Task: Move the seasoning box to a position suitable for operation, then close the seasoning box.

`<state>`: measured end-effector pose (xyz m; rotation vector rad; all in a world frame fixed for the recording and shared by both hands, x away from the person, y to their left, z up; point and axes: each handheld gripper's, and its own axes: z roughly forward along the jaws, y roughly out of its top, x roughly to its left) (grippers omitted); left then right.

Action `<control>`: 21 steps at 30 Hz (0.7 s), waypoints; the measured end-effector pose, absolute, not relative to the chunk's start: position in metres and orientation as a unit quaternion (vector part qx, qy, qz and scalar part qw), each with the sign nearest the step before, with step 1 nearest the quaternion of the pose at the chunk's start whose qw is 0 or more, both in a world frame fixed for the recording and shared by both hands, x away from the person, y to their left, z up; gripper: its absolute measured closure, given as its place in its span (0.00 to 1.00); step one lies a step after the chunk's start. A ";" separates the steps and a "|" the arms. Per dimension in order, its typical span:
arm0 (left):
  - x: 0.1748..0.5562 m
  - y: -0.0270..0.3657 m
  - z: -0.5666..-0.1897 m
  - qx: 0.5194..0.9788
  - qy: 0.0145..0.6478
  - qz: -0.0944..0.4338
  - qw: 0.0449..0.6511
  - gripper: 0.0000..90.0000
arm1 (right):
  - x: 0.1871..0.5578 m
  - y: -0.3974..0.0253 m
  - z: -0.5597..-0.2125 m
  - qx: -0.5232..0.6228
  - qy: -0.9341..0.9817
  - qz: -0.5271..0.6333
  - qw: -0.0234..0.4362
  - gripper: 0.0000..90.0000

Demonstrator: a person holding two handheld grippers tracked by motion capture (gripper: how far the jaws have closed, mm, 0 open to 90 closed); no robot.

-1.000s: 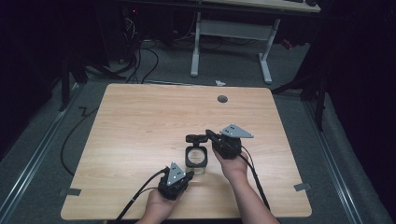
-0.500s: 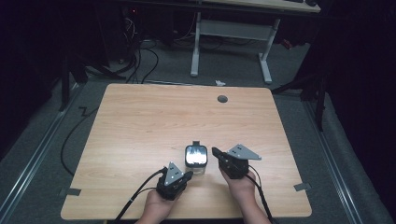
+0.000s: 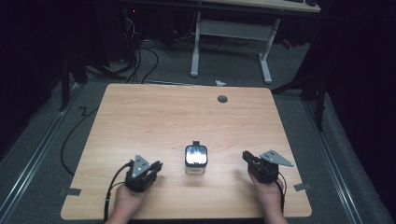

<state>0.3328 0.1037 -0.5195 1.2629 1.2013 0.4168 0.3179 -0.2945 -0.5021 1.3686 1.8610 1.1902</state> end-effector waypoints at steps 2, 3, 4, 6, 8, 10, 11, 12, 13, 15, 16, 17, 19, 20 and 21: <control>0.341 0.121 -0.520 0.546 0.539 0.199 0.610 0.81 | 0.315 -0.303 -0.506 0.513 0.690 0.431 0.273 0.89; 0.345 0.130 -0.521 0.542 0.544 0.208 0.605 0.77 | 0.313 -0.307 -0.507 0.517 0.689 0.425 0.277 0.87; 0.348 0.138 -0.522 0.542 0.549 0.216 0.598 0.74 | 0.312 -0.311 -0.509 0.520 0.687 0.422 0.281 0.85; 0.350 0.154 -0.525 0.534 0.556 0.240 0.590 0.70 | 0.308 -0.319 -0.512 0.529 0.684 0.412 0.286 0.80; 0.350 0.169 -0.527 0.522 0.570 0.250 0.584 0.67 | 0.305 -0.325 -0.515 0.538 0.687 0.391 0.292 0.75; 0.349 0.182 -0.529 0.508 0.584 0.251 0.581 0.65 | 0.302 -0.331 -0.518 0.550 0.683 0.376 0.298 0.71; 0.348 0.186 -0.530 0.502 0.589 0.250 0.582 0.64 | 0.300 -0.334 -0.518 0.555 0.680 0.373 0.300 0.70; 0.348 0.189 -0.531 0.502 0.591 0.250 0.580 0.63 | 0.299 -0.336 -0.518 0.557 0.679 0.372 0.302 0.69; 0.348 0.191 -0.533 0.504 0.592 0.251 0.577 0.63 | 0.299 -0.337 -0.518 0.560 0.675 0.373 0.303 0.68; 0.349 0.190 -0.533 0.510 0.589 0.255 0.573 0.62 | 0.300 -0.339 -0.519 0.562 0.672 0.375 0.304 0.68; 0.349 0.189 -0.533 0.513 0.586 0.259 0.571 0.62 | 0.301 -0.339 -0.519 0.564 0.670 0.375 0.303 0.68; 0.349 0.188 -0.534 0.517 0.582 0.263 0.570 0.61 | 0.301 -0.338 -0.519 0.565 0.670 0.376 0.301 0.68; 0.348 0.186 -0.534 0.521 0.580 0.263 0.568 0.61 | 0.300 -0.338 -0.519 0.560 0.673 0.377 0.303 0.67; 0.348 0.185 -0.534 0.520 0.580 0.264 0.569 0.61 | 0.299 -0.337 -0.519 0.558 0.675 0.376 0.303 0.67; 0.348 0.184 -0.534 0.521 0.579 0.265 0.568 0.61 | 0.299 -0.337 -0.519 0.558 0.675 0.376 0.303 0.67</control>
